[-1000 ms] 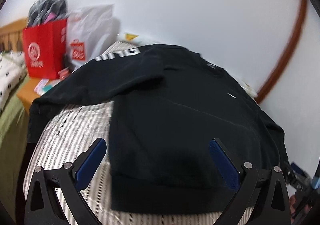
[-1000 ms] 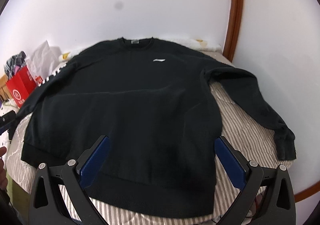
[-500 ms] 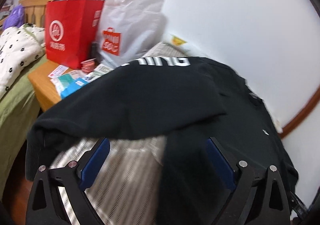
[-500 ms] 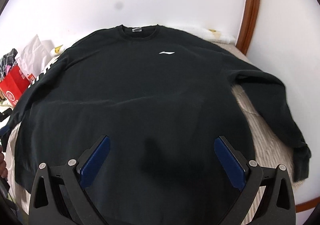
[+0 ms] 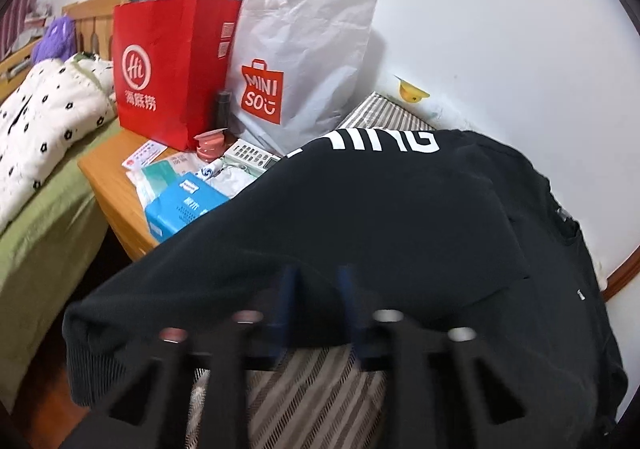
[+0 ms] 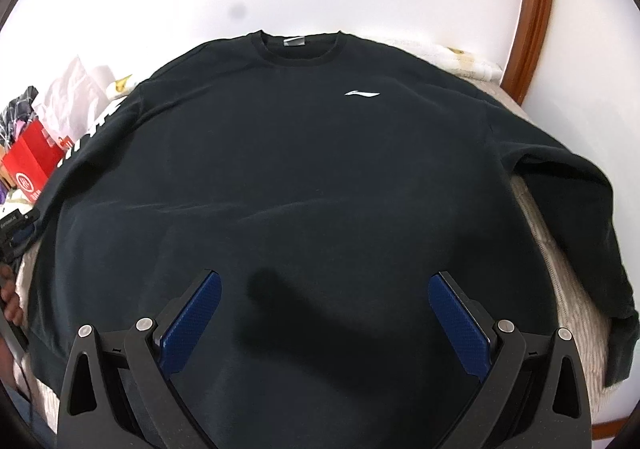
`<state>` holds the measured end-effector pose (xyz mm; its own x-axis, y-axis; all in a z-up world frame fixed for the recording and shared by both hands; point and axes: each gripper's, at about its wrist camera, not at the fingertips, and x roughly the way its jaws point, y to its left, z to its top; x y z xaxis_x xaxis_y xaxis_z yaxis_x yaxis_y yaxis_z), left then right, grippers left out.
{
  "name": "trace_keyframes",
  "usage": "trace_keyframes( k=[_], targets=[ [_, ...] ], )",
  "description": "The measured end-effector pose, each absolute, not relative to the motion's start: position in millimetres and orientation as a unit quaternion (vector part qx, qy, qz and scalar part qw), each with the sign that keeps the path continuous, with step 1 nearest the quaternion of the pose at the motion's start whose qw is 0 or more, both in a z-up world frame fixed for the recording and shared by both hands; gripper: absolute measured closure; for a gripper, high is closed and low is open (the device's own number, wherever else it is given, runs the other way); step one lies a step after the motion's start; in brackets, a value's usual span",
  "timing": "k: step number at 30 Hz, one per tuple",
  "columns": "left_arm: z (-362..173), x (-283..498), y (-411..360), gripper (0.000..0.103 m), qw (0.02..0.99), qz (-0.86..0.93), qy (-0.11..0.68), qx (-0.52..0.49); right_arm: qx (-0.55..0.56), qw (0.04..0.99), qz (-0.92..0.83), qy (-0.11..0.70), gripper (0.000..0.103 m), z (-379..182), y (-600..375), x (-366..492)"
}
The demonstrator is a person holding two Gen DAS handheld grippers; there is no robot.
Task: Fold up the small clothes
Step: 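Lift the grasped side with the left tool and fold it over the body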
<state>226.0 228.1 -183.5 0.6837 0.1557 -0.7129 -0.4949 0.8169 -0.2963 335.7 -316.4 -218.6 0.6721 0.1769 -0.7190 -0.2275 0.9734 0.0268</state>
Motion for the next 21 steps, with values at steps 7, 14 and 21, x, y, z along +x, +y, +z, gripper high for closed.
trace_keyframes(
  k=[7, 14, 21],
  targets=[
    [-118.4, 236.5, 196.3, 0.101, 0.924, 0.156, 0.304, -0.171, 0.032, 0.914, 0.151, 0.375, 0.001, -200.0, -349.9, 335.1],
    [-63.2, 254.7, 134.6, 0.101, 0.947, 0.115, 0.271, -0.128, 0.058, 0.919, 0.159, 0.355, 0.001, -185.4, -377.5, 327.7],
    [-91.3, 249.6, 116.6, 0.095, 0.925, 0.088, 0.325, -0.179, 0.058, 0.92, 0.152, 0.356, 0.001, -191.2, -391.6, 317.2]
  ],
)
